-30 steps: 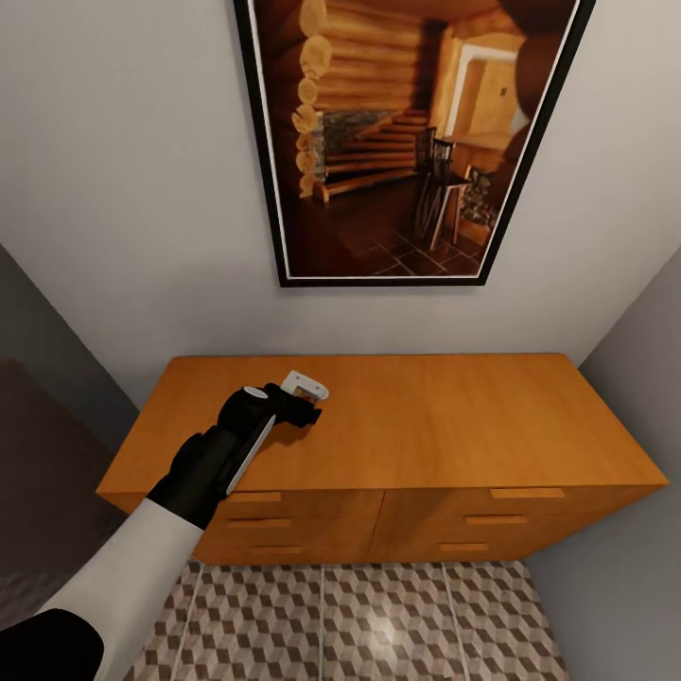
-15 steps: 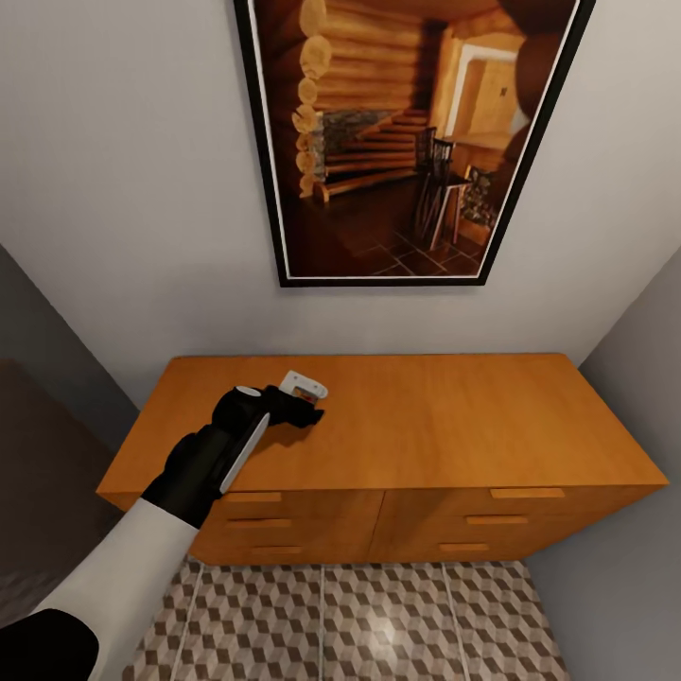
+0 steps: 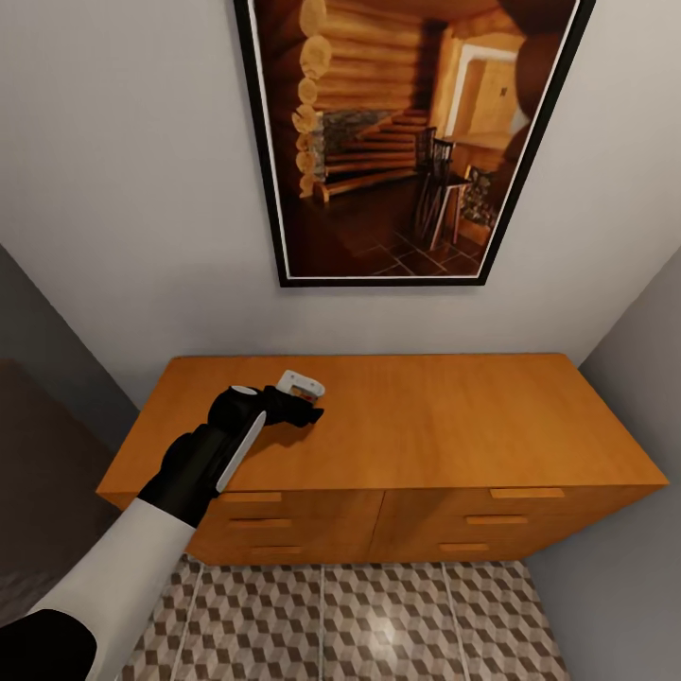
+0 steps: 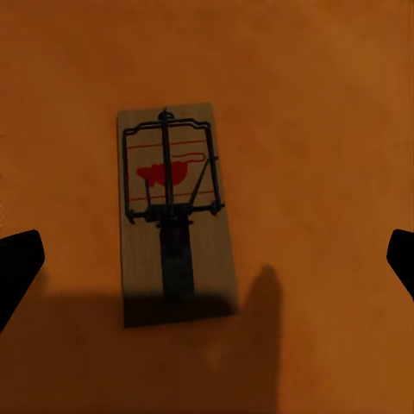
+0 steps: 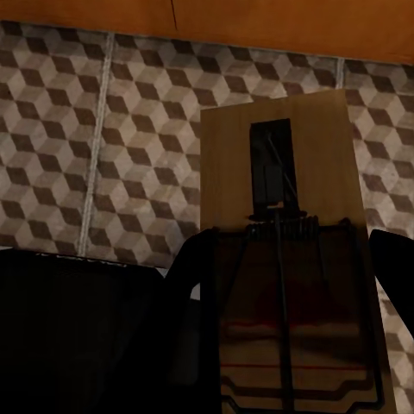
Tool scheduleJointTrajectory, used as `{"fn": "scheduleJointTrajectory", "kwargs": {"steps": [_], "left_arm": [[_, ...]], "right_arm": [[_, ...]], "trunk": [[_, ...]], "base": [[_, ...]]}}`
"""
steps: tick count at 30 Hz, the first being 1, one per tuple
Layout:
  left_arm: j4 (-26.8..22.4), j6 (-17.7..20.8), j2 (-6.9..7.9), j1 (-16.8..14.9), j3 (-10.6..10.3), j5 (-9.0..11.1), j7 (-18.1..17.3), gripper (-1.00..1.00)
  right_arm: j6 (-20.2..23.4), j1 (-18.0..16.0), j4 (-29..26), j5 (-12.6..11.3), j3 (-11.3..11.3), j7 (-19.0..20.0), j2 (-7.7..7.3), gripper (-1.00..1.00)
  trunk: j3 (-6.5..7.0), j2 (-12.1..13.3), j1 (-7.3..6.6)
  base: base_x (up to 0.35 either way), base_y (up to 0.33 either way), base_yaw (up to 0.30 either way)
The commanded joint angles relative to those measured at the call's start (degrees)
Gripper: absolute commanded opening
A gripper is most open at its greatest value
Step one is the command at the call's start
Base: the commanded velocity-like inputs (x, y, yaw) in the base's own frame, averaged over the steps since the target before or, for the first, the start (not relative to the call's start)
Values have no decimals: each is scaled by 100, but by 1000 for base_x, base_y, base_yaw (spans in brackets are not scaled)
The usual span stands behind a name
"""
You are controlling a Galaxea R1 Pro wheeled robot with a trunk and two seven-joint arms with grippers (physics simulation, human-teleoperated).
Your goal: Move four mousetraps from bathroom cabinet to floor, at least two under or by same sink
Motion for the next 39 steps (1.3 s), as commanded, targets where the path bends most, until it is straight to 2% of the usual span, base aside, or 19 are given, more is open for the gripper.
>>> {"fn": "scheduleJointTrajectory", "kwargs": {"steps": [1, 9, 13, 17, 33, 39], "left_arm": [[-12, 29, 5, -5, 6, 36, 16, 100], [1, 20, 35, -5, 8, 34, 44, 100], [-5, 20, 158, -5, 20, 33, 48, 100], [19, 19, 212, -5, 21, 33, 48, 100], [130, 11, 202, -5, 4, 33, 49, 100], [133, 11, 120, -5, -1, 33, 49, 100]], "right_arm": [[-13, -4, 4, -24, 50, -28, 2, -100], [-13, -4, 4, -23, 50, -28, 2, -100], [-13, -4, 4, -23, 50, -28, 2, -100], [-13, -4, 4, -24, 50, -28, 2, -100], [-13, -4, 4, -24, 50, -28, 2, -100], [-13, -4, 4, -24, 50, -28, 2, -100]], "trunk": [[-9, -10, 3], [-9, -10, 3], [-9, -10, 3], [-9, -10, 3], [-9, -10, 3], [-9, -10, 3]], "base": [[0, 0, 0], [0, 0, 0], [0, 0, 0], [0, 0, 0], [0, 0, 0], [0, 0, 0]]}}
